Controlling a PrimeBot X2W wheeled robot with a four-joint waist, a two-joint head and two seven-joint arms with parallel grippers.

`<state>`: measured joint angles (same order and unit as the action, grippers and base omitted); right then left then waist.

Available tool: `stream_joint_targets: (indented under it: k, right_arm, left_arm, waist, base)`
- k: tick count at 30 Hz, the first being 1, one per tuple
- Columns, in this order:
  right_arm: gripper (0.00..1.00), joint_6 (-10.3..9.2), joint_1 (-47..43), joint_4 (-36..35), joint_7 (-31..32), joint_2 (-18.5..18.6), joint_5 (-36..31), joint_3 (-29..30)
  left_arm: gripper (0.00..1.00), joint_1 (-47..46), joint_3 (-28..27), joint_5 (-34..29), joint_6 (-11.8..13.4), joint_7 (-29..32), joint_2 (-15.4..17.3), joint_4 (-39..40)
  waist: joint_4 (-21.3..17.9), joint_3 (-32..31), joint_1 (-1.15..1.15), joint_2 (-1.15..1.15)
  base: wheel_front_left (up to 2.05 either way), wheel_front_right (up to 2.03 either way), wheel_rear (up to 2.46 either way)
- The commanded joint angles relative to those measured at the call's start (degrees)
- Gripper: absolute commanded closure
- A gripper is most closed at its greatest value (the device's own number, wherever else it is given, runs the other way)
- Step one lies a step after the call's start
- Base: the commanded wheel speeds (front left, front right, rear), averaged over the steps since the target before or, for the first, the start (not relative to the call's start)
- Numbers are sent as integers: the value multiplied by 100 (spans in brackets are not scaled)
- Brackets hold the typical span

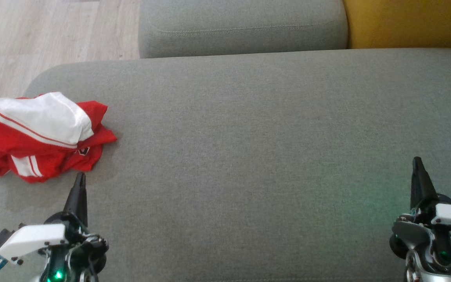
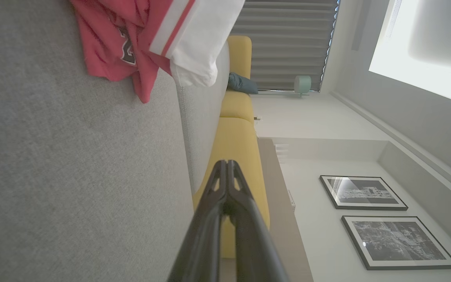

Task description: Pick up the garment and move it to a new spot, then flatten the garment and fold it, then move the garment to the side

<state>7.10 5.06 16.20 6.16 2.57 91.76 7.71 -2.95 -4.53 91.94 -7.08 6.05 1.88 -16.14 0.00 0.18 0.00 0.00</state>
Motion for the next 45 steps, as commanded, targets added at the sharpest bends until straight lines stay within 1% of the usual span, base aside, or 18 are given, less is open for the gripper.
stream_joint_targets:
  k: [1, 21, 22, 26, 31, 38, 45]
  right_arm:
    - [100, 39, 113, -218, 31, 31, 42, -121]
    - [100, 39, 113, -218, 31, 31, 42, -121]
    - [0, 0, 0, 24, -1, -2, 0, -2]
    - [0, -7, -157, 392, -2, -24, -1, -12]
    - [0, -5, -126, 335, -59, -11, -55, -78]
    - [0, -3, -69, 315, -183, 58, -248, -238]
    - [0, 0, 7, 331, -306, 116, -721, -377]
  left_arm:
    - [100, -324, -196, 25, -41, 42, 99, 212]
    - [100, -324, -196, 25, -41, 42, 99, 212]
    - [0, 3, 3, 0, 4, -4, -7, -24]
    - [0, 239, 22, -1, 11, -10, -64, -389]
    - [0, 198, 18, -64, 9, -94, -57, -380]
    - [0, 154, 0, -314, 6, -194, -49, -364]
    - [0, 111, -11, -794, 4, -312, -40, -336]
  waist:
    - [0, 0, 0, 0]
    - [0, 0, 0, 0]
    - [0, 0, 0, 0]
    - [0, 1, 0, 0]
    - [-1, 4, 0, 0]
    - [-3, 9, 0, 0]
    - [-5, 18, 0, 0]
  base:
    - [0, 0, 0]
    - [0, 0, 0]
    - [0, 0, 0]
    - [0, 0, 0]
    - [0, 0, 0]
    - [0, 0, 0]
    - [0, 0, 0]
